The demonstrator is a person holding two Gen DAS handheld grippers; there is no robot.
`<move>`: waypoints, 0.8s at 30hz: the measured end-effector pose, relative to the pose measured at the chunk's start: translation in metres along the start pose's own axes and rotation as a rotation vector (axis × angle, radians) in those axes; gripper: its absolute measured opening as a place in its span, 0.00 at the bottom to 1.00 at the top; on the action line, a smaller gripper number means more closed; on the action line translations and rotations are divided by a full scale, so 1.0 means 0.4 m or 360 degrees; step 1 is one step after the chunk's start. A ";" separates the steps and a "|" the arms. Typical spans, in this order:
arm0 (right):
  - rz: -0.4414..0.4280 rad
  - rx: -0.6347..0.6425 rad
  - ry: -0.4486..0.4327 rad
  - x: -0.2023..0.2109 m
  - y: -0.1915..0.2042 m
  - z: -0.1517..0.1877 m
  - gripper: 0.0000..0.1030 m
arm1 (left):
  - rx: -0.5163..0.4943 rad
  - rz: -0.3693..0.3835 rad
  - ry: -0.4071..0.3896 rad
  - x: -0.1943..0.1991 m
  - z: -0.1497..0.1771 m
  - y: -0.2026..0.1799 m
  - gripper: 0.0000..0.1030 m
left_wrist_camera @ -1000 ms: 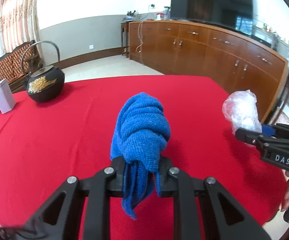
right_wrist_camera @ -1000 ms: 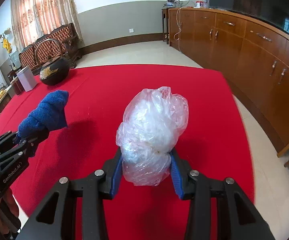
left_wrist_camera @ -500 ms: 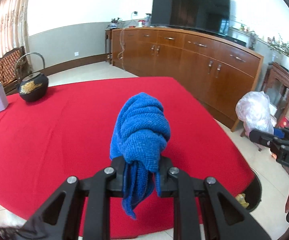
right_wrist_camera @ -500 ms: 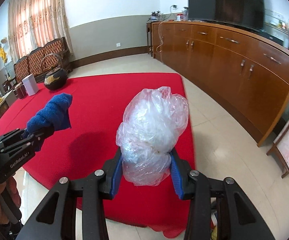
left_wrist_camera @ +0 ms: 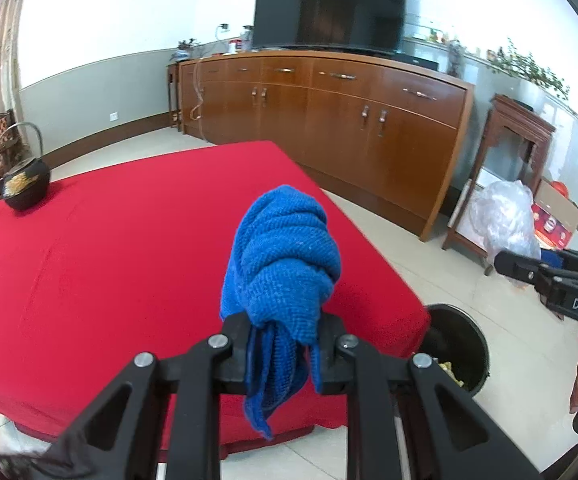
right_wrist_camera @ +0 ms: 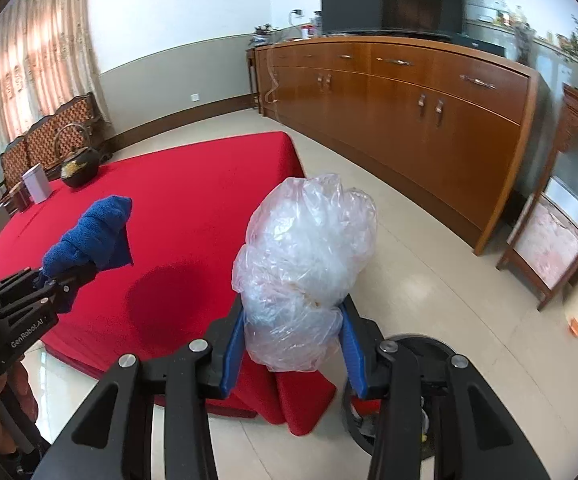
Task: Collect trash
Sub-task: 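Carry the blue cloth and plastic bag with both grippers over the bucket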
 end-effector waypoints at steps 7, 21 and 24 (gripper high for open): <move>0.0075 -0.0078 0.0023 0.038 -0.110 0.065 0.44 | -0.0084 0.0078 0.0020 -0.017 0.008 -0.107 0.21; 0.0190 -0.0206 0.0099 0.071 -0.329 0.200 0.44 | -0.0264 0.0251 0.0092 -0.062 0.057 -0.356 0.21; 0.0201 -0.0222 0.0133 0.055 -0.359 0.228 0.44 | -0.0290 0.0280 0.0123 -0.078 0.080 -0.399 0.21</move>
Point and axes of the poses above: each gripper's, at about its wrist camera, not at the fingertips, and x roughly against the way its jaws point, y to its left, z to its underside, the point moved 9 cm from there along -x, roughly the way its jaws point, and after that the axes turned 2 degrees about x, right-handed, at the moved point
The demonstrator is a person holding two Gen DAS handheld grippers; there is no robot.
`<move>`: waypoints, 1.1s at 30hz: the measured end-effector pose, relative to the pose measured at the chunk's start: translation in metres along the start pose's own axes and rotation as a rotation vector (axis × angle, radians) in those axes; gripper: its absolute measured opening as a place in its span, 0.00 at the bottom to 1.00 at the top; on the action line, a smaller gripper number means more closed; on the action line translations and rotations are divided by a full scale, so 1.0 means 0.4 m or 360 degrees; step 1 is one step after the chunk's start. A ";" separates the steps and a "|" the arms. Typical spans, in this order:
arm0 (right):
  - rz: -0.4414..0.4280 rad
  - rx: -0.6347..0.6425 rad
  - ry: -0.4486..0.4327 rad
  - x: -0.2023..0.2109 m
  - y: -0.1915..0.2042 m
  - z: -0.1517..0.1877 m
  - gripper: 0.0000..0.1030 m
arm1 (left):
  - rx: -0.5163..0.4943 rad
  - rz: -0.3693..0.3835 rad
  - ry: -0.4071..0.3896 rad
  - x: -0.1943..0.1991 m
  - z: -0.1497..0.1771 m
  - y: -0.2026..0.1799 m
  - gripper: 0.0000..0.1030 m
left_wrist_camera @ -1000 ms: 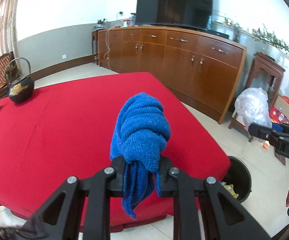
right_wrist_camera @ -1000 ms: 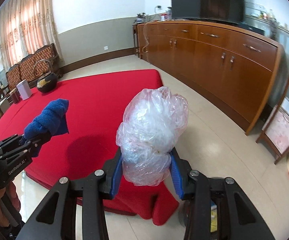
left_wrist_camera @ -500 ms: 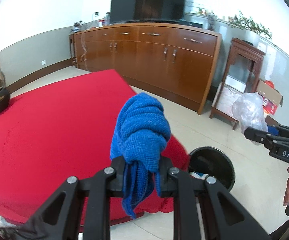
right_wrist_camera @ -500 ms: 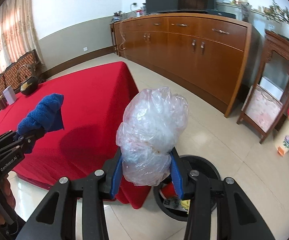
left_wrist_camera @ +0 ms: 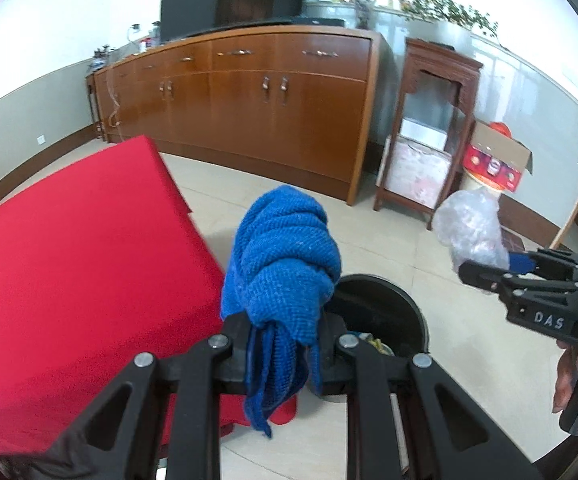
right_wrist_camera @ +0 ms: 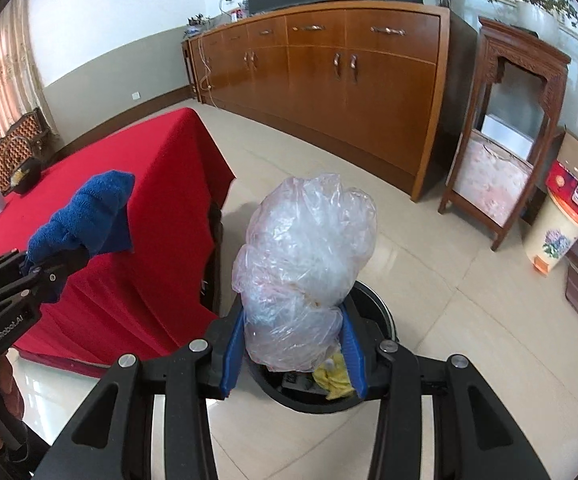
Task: Collect trash
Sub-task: 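Carry the blue cloth and plastic bag with both grippers over the bucket, then open both grippers to drop the cloth and bag into the bucket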
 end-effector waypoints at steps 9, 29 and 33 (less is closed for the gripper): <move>0.0002 -0.0017 0.0096 -0.079 -0.075 0.079 0.44 | -0.0041 0.0082 0.0119 -0.081 0.045 -0.104 0.21; 0.0197 0.0194 0.0450 -0.390 -0.195 0.227 1.00 | 0.0053 0.0036 0.0331 -0.278 0.137 -0.153 0.84; 0.0292 -0.0007 0.0532 -0.377 -0.298 0.267 1.00 | 0.0054 -0.0068 0.0290 -0.235 0.137 -0.120 0.98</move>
Point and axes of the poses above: each gripper's, at about its wrist camera, not at the fingertips, and x roughly against the way its jaws point, y to its left, z to its underside, the point moved 9 cm from there along -x, roughly the way its jaws point, and after that the axes turned 2 degrees about x, right-handed, at the moved point
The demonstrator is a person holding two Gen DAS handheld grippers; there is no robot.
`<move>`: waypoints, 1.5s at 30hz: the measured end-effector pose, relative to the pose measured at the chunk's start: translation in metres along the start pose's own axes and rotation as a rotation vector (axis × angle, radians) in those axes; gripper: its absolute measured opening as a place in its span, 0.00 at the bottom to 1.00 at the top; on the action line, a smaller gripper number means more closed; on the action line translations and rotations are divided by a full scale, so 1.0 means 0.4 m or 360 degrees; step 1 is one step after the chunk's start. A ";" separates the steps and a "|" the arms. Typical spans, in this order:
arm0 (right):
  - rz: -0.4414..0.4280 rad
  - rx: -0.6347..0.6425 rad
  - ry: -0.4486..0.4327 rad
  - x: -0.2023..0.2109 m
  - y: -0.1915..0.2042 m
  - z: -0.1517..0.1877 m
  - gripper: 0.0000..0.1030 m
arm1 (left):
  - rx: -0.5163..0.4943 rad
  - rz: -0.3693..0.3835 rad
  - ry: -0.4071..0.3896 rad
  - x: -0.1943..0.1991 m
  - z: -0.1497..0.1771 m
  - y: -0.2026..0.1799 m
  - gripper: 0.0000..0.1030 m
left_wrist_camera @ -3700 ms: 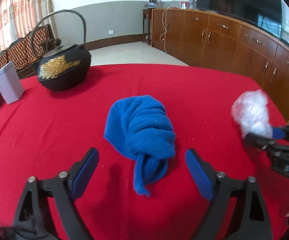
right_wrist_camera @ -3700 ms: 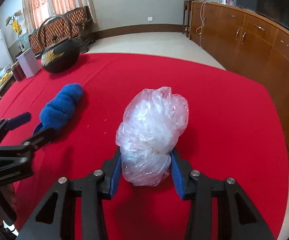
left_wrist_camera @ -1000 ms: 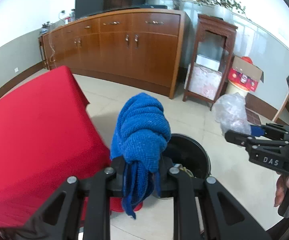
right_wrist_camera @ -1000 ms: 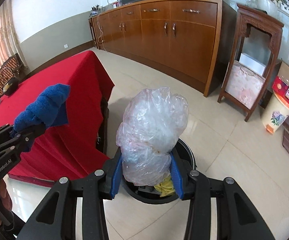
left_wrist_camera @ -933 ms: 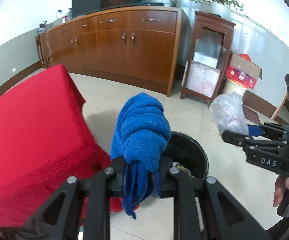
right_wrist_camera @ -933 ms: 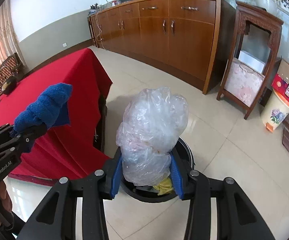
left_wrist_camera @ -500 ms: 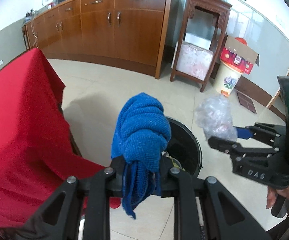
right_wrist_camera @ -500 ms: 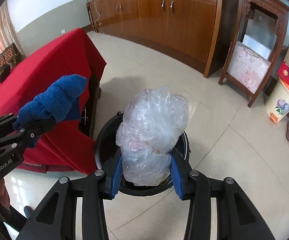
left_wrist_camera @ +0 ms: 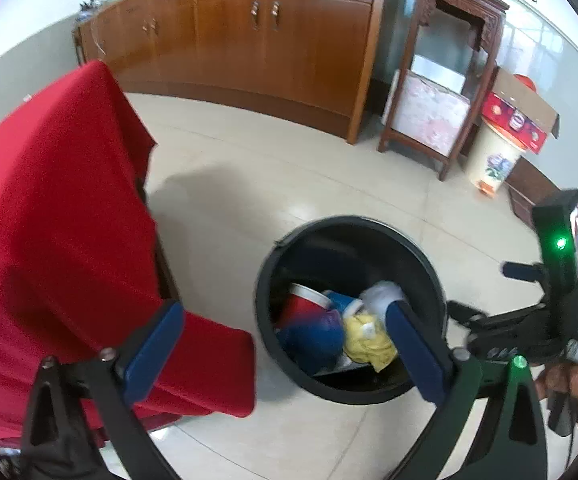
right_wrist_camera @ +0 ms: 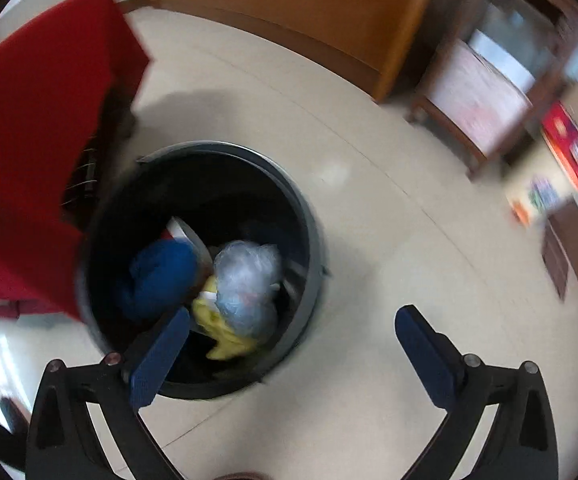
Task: Collect trash
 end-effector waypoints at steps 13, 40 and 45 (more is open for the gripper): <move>-0.0023 -0.0115 -0.0290 0.243 0.049 0.035 1.00 | 0.0028 -0.0034 -0.0153 0.128 0.004 0.025 0.99; -0.0144 -0.0182 -0.0728 0.818 0.364 0.150 1.00 | 0.0149 -0.0208 -0.0544 0.615 0.034 0.246 0.99; -0.0079 -0.0120 -0.0821 0.920 0.409 0.192 1.00 | 0.0157 -0.0265 -0.0621 0.710 0.055 0.276 0.99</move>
Point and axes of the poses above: each gripper's, at about its wrist camera, not at the fingertips, and x roughly against the way its jaws point, y to its left, z to its underside, the point moved 9 cm from there along -x, roughly the way its jaws point, and after that the axes turned 2 degrees about x, right-handed, at the moved point
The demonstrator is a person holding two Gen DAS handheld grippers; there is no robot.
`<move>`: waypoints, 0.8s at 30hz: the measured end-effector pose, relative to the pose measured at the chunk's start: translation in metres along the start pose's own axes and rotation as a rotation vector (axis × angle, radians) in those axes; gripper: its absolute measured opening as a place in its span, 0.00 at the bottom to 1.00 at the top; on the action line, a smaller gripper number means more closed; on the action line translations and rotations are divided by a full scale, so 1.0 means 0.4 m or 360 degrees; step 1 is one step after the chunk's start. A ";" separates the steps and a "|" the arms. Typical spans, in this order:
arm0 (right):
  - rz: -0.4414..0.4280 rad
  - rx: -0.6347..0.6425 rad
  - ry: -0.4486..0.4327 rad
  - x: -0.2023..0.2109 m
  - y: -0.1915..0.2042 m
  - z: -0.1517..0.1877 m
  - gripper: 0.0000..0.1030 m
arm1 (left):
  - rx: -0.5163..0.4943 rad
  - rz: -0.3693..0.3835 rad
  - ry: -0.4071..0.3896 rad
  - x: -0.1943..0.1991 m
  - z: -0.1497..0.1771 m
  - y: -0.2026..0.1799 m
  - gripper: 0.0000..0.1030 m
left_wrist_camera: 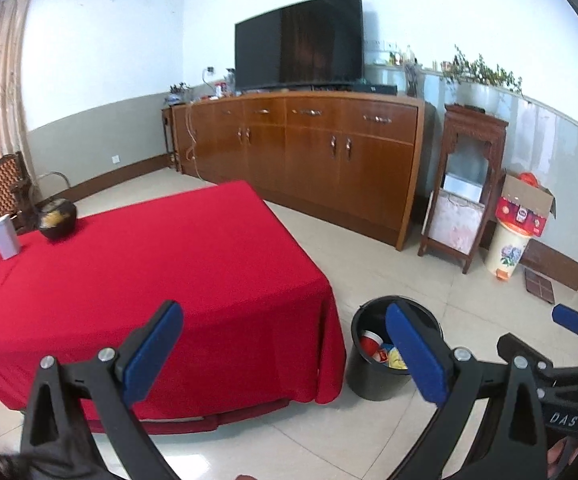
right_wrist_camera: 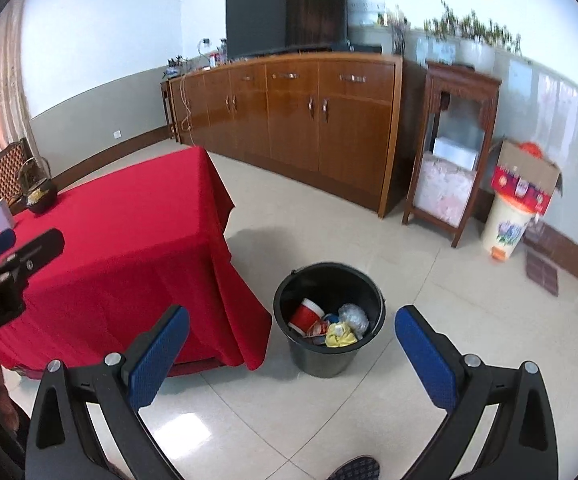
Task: Collect trash
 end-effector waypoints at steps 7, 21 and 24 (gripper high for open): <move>0.0015 0.0047 -0.0082 0.101 0.065 -0.001 1.00 | 0.0052 -0.0009 -0.0097 0.069 -0.015 0.057 0.99; 0.0083 0.0001 -0.0162 0.120 0.053 -0.044 1.00 | 0.0091 0.0006 -0.0148 0.090 -0.007 0.088 1.00; 0.0080 0.0001 -0.0152 0.116 0.051 -0.040 1.00 | 0.0078 0.0012 -0.0145 0.093 -0.004 0.084 1.00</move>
Point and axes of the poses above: each gripper's, at about its wrist camera, not at the fingertips, and x roughly against the way its jaws point, y to its left, z to its underside, the point moved 9 cm from there along -x, roughly the way its jaws point, and after that the axes turned 2 degrees about x, right-handed, at the moved point
